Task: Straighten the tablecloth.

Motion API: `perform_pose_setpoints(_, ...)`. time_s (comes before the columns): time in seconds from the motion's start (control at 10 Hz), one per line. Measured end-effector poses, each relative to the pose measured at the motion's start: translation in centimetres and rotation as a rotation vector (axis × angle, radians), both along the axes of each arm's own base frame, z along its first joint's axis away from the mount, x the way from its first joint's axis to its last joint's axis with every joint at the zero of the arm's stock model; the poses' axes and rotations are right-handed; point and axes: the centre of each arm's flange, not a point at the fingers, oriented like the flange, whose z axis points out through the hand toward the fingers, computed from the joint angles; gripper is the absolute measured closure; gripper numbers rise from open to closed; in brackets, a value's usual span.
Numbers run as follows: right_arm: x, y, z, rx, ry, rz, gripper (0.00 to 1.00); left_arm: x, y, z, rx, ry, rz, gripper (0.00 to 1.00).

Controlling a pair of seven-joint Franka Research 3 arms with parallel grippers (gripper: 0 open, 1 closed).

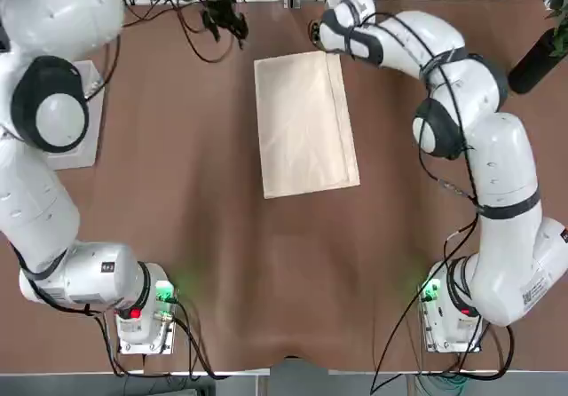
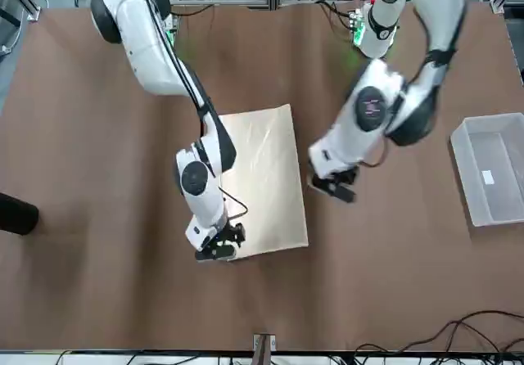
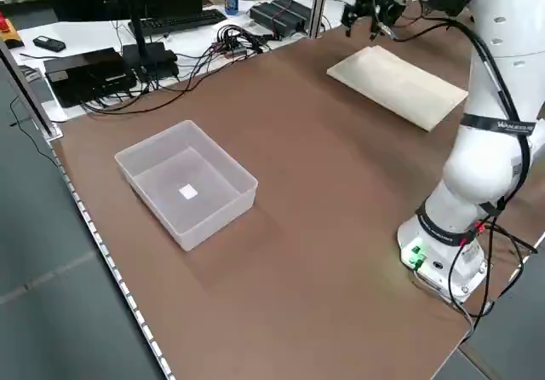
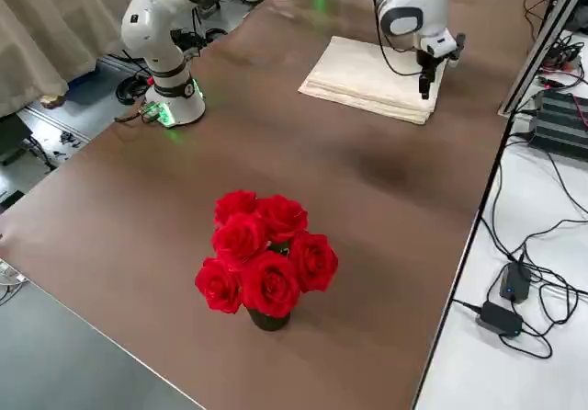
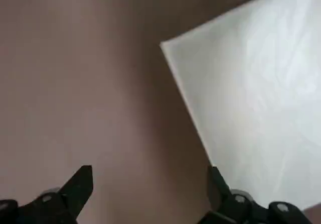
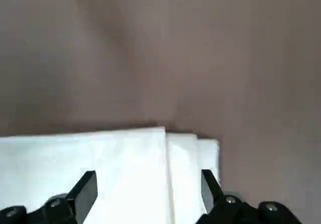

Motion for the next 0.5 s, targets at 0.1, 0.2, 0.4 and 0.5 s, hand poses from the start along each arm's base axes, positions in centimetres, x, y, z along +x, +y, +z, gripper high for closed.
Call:
perform_pose_setpoints(0.1, 0.2, -2.2, 1.7, 0.003, 0.057, 0.019, 0.11, 0.5, 1.9, 2.0, 0.003, -0.031, 0.032, 0.0)
perform_pose_setpoints(0.2, 0.4, -5.1, 2.6, 0.06, 0.125, 0.03, 0.11, 0.5, 3.0, 3.7, 0.009, -0.055, 0.051, 0.0)
perform_pose_setpoints(0.4, 0.5, -12.0, 1.8, 0.185, 0.224, 0.033, 0.11, 0.2, 5.5, 6.7, 0.036, -0.078, 0.095, 0.0)
perform_pose_setpoints(0.5, -0.3, -14.1, 0.8, 0.229, 0.254, 0.027, 0.11, 0.1, 7.5, 8.2, 0.042, -0.079, 0.136, 0.0)
